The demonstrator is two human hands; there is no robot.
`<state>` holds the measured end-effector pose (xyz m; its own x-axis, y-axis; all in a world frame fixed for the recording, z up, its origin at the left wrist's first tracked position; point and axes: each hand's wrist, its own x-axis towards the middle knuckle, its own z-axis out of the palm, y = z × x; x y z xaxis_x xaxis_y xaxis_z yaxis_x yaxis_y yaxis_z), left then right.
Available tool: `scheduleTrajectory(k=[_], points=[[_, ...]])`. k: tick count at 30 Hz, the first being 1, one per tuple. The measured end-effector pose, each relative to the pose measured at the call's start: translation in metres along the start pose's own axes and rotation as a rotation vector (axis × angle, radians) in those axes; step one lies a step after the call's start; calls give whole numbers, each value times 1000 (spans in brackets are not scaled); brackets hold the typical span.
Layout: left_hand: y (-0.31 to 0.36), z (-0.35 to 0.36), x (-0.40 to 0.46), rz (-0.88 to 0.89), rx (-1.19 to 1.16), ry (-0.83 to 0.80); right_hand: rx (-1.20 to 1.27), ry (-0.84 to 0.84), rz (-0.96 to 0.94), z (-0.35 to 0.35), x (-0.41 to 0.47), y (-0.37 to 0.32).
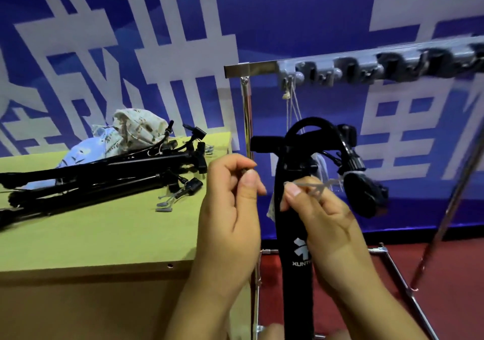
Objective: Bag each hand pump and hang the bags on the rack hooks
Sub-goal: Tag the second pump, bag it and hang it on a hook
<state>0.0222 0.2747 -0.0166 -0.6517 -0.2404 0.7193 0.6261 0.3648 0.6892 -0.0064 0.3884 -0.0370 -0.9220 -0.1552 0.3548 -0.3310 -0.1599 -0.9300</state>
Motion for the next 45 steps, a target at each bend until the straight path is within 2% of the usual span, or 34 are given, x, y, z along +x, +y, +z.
scheduleTrajectory(k=[2,5,9,16,23,28,31,34,36,40,42,45], points=[[-2,-4,9,-87,60,-130,5,-41,10,-1,2,4],[0,-3,13,-173,9,-289,45,-93,11,-2,2,6],[4,-7,12,-80,69,-388,82,-133,17,-2,2,1],[-1,-4,14,133,286,-362,76,-163,-34,-3,3,-3],[-6,-7,14,92,234,-405,113,-169,-7,-4,4,0],[-6,-11,15,185,410,-427,71,-172,-60,-2,4,2],[-7,-12,14,233,497,-414,-57,-94,-225,-3,10,4],[-7,-10,11,260,521,-449,-162,-80,-186,-7,10,-2],[-9,-9,9,260,510,-484,-290,-42,-244,-8,9,-8],[-13,-12,8,237,430,-450,-249,-123,-156,-14,10,-10],[-12,-15,8,154,280,-363,-137,-142,-112,-16,7,-8],[-9,-18,8,62,24,-252,-51,-81,-132,-15,6,-3]])
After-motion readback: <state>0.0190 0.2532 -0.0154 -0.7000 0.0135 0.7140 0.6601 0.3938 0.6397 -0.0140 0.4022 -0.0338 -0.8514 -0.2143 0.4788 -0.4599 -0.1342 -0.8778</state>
